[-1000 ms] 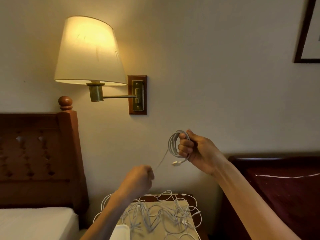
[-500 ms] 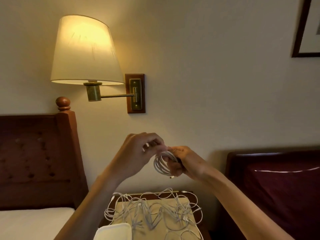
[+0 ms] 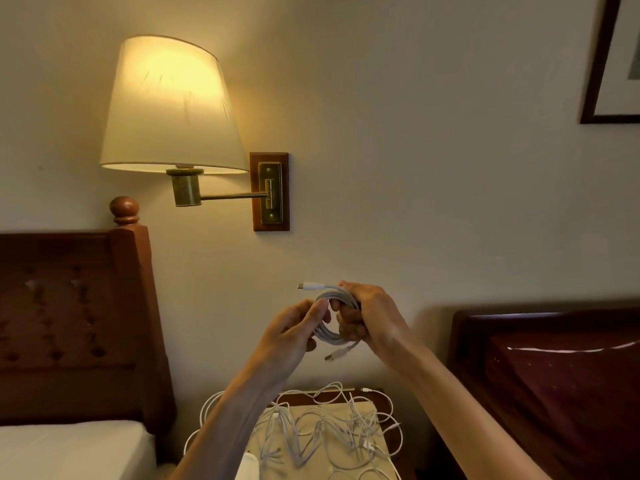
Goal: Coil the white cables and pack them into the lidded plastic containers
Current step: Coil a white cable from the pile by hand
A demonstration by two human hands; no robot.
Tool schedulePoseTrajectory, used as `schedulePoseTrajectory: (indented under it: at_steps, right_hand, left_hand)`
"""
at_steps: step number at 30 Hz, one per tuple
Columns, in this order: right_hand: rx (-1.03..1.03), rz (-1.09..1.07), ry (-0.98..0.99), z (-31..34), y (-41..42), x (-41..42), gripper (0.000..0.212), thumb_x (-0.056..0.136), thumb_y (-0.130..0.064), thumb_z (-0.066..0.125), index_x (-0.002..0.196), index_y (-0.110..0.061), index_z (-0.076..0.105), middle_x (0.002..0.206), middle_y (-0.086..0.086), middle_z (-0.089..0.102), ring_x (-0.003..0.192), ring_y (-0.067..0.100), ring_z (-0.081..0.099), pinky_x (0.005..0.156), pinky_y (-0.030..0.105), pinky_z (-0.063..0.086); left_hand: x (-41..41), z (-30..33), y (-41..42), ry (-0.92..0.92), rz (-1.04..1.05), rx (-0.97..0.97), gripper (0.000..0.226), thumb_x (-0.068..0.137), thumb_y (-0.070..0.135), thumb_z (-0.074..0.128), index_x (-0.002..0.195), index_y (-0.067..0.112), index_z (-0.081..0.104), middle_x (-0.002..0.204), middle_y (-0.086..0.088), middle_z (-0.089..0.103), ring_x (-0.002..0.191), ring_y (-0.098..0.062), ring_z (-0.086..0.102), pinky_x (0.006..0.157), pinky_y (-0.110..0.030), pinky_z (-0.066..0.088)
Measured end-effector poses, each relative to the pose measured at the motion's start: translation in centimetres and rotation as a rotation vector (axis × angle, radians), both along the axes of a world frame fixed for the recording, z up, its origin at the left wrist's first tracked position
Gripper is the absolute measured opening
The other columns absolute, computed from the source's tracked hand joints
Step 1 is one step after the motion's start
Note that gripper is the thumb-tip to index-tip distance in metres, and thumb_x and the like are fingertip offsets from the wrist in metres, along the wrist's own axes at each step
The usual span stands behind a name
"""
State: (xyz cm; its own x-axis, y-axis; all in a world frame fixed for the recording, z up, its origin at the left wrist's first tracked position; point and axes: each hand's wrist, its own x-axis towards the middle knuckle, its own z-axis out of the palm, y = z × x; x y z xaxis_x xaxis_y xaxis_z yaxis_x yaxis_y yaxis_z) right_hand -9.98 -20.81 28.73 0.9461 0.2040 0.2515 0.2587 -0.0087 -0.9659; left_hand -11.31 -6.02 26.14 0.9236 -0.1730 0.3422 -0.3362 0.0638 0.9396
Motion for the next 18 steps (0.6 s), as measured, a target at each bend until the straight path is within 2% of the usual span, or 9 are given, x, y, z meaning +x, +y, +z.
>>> schedulePoseTrajectory:
  at_steps: [2, 5, 8, 12, 15, 18]
  right_hand:
    - [-0.005, -0.123, -0.077, -0.2, 0.5, 0.0, 0.041, 0.105, -0.031, 0.034, 0.081, -0.009, 0.06, 0.051, -0.005, 0.04, 0.047, 0.01, 0.037, 0.048, 0.024, 0.037]
    - [0.134, -0.127, -0.162, -0.8, 1.1, 0.2, 0.028, 0.104, -0.033, 0.037, 0.095, -0.011, 0.05, 0.056, -0.004, 0.04, 0.051, 0.01, 0.036, 0.048, 0.024, 0.036]
    - [0.242, -0.055, -0.256, -1.6, 1.3, 0.4, 0.032, 0.098, -0.039, 0.041, 0.091, -0.009, 0.049, 0.062, 0.001, 0.039, 0.052, 0.012, 0.035, 0.048, 0.025, 0.035]
    - [0.23, -0.043, -0.33, -2.3, 1.7, 0.6, 0.028, 0.096, -0.034, 0.048, 0.095, -0.007, 0.053, 0.07, 0.001, 0.048, 0.056, 0.012, 0.042, 0.051, 0.025, 0.042]
    - [0.256, -0.17, -0.276, -2.5, 2.0, 0.7, 0.019, 0.099, -0.022, 0.052, 0.091, -0.006, 0.058, 0.081, 0.005, 0.061, 0.069, 0.018, 0.057, 0.063, 0.029, 0.054]
    - [0.265, -0.3, -0.14, -2.3, 1.5, 1.0, 0.022, 0.097, -0.023, 0.057, 0.081, -0.009, 0.063, 0.091, 0.008, 0.068, 0.088, 0.025, 0.063, 0.082, 0.043, 0.059]
  left_hand:
    - [0.2, 0.1, -0.3, 0.036, -0.074, -0.093, 0.036, 0.087, 0.043, 0.054, 0.077, 0.009, 0.06, 0.065, 0.0, 0.05, 0.06, -0.012, 0.041, 0.057, -0.026, 0.032]
    - [0.2, 0.2, -0.3, 0.059, -0.127, -0.166, 0.033, 0.092, 0.04, 0.051, 0.073, 0.013, 0.054, 0.062, 0.002, 0.042, 0.057, -0.012, 0.039, 0.052, -0.023, 0.036]
    - [0.1, 0.3, -0.5, 0.053, -0.04, -0.147, 0.035, 0.095, 0.042, 0.049, 0.07, 0.018, 0.053, 0.062, 0.004, 0.039, 0.057, -0.013, 0.037, 0.055, -0.028, 0.032]
    - [0.5, 0.0, -1.0, -0.049, 0.093, -0.112, 0.041, 0.099, 0.039, 0.044, 0.061, 0.028, 0.054, 0.058, 0.007, 0.037, 0.053, -0.01, 0.031, 0.051, -0.026, 0.028]
    - [0.7, -0.3, -1.1, -0.1, 0.133, -0.094, 0.041, 0.101, 0.034, 0.042, 0.063, 0.026, 0.056, 0.056, 0.007, 0.036, 0.05, -0.009, 0.03, 0.048, -0.024, 0.027]
    - [1.0, -0.6, -0.8, -0.119, 0.145, -0.078, 0.037, 0.1, 0.03, 0.042, 0.066, 0.018, 0.051, 0.056, 0.007, 0.036, 0.051, -0.008, 0.03, 0.047, -0.021, 0.028]
